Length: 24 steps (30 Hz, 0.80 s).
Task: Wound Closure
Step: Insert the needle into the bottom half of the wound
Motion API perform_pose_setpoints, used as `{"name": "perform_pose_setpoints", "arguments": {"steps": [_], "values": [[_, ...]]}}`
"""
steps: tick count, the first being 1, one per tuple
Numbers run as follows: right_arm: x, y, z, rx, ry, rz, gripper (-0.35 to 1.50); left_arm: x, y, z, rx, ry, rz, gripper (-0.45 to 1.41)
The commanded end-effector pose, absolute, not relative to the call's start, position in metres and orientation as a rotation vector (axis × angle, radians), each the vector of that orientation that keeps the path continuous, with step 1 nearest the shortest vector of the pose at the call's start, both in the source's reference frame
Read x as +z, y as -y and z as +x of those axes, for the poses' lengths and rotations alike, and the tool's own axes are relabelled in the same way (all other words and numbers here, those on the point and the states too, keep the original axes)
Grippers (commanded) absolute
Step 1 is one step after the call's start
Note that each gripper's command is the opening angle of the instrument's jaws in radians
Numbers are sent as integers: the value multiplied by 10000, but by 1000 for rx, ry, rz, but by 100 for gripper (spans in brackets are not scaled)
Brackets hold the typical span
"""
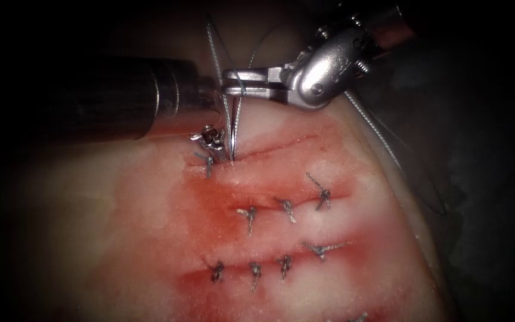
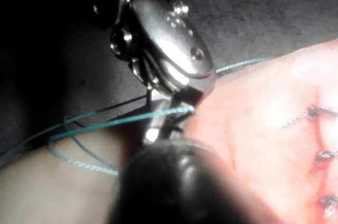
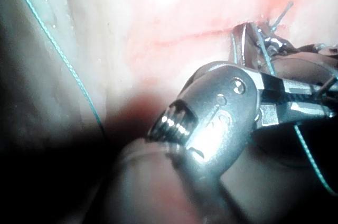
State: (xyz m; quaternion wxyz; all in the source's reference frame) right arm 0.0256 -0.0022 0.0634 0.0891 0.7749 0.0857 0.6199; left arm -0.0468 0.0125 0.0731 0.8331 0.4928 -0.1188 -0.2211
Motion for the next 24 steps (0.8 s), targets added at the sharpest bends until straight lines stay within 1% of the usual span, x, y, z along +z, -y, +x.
{"name": "perform_pose_setpoints", "arguments": {"steps": [1,16,24], "values": [[637,19,265,1836,-259,2321,-35,734,-133,-474,-467,255,1040,-45],[638,18,265,1904,-265,2328,-35,732,-132,-475,-470,251,1043,-45],[637,19,265,1927,-219,2353,-35,732,-132,-475,-469,251,1043,-45]]}}
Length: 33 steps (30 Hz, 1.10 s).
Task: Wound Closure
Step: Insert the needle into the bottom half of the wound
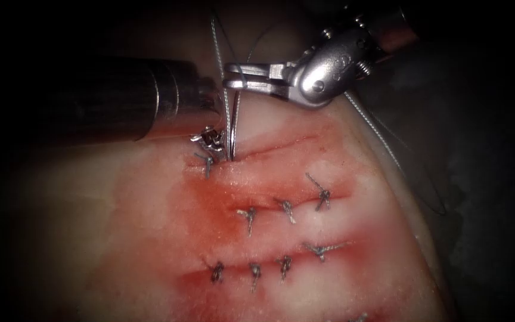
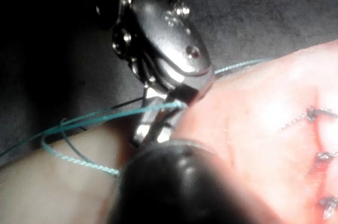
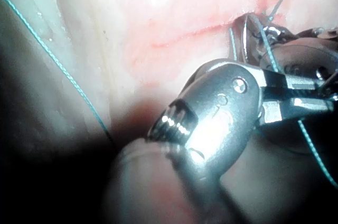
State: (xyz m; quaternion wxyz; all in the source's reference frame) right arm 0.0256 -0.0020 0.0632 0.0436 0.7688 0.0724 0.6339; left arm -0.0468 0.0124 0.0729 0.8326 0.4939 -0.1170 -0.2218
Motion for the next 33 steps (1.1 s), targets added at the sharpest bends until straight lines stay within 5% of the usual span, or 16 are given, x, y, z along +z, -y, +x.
{"name": "perform_pose_setpoints", "arguments": {"steps": [1,33], "values": [[637,19,265,1923,-207,2357,-35,732,-132,-475,-469,251,1043,-45],[637,20,260,2137,-261,2386,-35,732,-131,-475,-465,251,1044,-45]]}}
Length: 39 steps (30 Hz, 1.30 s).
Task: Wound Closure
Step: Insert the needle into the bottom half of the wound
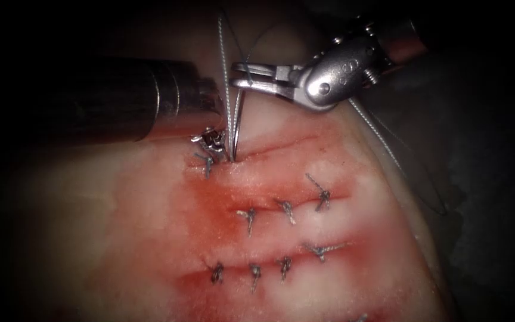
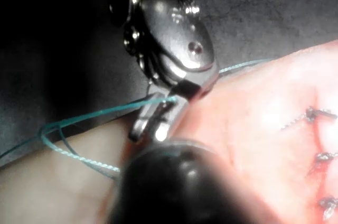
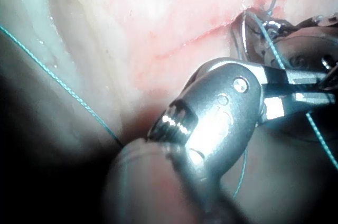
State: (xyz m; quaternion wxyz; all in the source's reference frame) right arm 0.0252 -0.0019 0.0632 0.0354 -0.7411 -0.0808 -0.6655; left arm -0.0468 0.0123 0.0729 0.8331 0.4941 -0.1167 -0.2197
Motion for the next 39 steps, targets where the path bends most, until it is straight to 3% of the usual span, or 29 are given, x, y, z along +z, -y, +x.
{"name": "perform_pose_setpoints", "arguments": {"steps": [1,39], "values": [[637,20,260,-2034,244,-2277,-35,732,-131,-475,-465,251,1044,-45],[638,23,260,-1919,60,-2204,-35,731,-130,-473,-463,247,1046,-45]]}}
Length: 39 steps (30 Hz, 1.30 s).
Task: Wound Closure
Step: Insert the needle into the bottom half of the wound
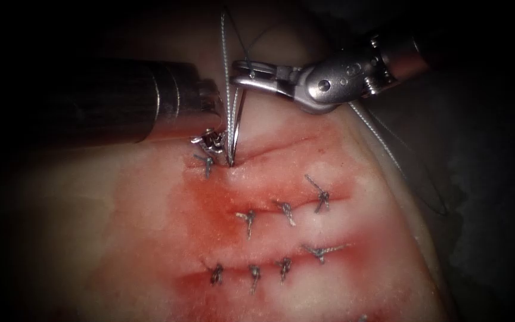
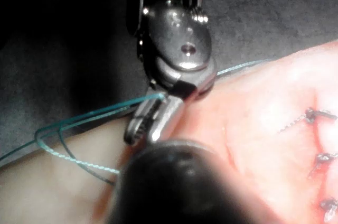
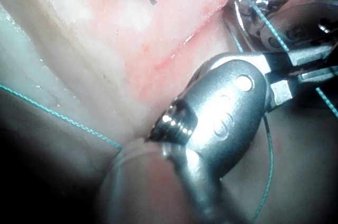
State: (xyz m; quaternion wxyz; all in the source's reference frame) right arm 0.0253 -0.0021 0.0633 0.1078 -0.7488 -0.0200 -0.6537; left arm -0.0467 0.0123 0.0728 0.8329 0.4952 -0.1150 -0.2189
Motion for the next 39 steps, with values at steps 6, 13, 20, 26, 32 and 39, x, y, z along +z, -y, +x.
{"name": "perform_pose_setpoints", "arguments": {"steps": [6,13,20,26,32,39], "values": [[638,23,260,-1911,45,-2192,-35,731,-130,-473,-462,247,1046,-45],[637,21,260,-1946,123,-2219,-35,731,-130,-473,-461,246,1046,-45],[636,19,259,-1957,149,-2227,-35,731,-130,-472,-464,243,1048,-45],[636,20,259,-1960,156,-2230,-35,731,-130,-472,-464,243,1048,-45],[637,21,259,-1925,77,-2202,-35,731,-130,-472,-463,243,1048,-45],[636,21,259,-1905,42,-2174,-35,731,-129,-472,-462,243,1048,-45]]}}
